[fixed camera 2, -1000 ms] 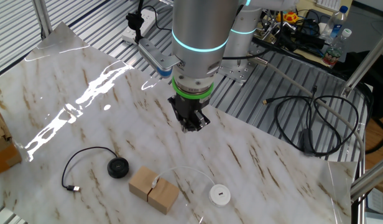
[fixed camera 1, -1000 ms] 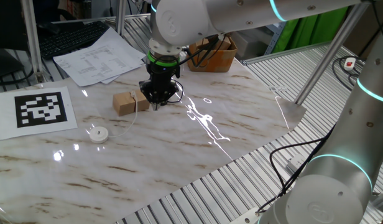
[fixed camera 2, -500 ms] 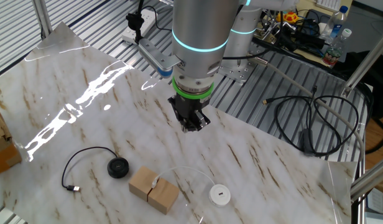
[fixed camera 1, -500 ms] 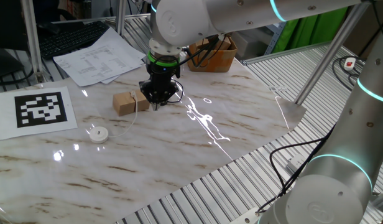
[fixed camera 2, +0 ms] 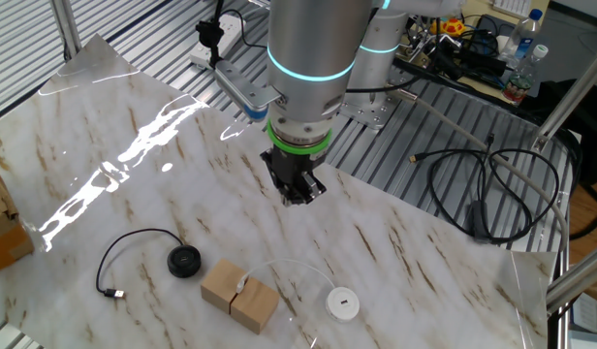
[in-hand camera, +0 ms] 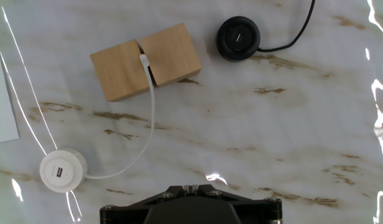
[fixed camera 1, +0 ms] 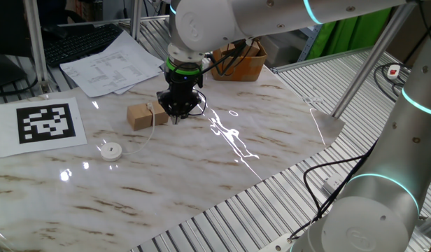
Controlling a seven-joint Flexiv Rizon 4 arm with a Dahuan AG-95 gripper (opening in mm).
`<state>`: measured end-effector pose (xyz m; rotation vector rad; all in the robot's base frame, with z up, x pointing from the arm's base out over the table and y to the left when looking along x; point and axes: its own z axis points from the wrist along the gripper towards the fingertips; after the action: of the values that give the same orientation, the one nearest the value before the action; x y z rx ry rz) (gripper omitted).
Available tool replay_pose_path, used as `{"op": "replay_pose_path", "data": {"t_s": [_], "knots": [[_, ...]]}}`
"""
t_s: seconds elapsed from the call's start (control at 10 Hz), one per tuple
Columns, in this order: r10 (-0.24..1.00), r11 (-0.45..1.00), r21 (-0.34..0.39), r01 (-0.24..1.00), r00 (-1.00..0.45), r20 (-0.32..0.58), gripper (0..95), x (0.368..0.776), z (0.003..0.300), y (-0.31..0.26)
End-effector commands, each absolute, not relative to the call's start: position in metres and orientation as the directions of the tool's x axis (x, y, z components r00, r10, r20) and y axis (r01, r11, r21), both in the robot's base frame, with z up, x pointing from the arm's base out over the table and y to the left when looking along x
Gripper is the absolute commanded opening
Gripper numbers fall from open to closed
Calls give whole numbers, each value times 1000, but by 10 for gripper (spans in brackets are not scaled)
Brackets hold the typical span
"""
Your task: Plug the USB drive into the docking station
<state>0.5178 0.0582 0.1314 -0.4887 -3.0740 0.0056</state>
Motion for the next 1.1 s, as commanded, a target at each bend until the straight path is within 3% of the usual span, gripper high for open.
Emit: {"op": "replay_pose_path", "data": {"t_s": [0.1, 1.1], "knots": [[287, 958, 1, 287, -958, 30, 0, 517, 130, 43], [267, 964, 12, 267, -964, 21, 0, 519, 124, 25]]}}
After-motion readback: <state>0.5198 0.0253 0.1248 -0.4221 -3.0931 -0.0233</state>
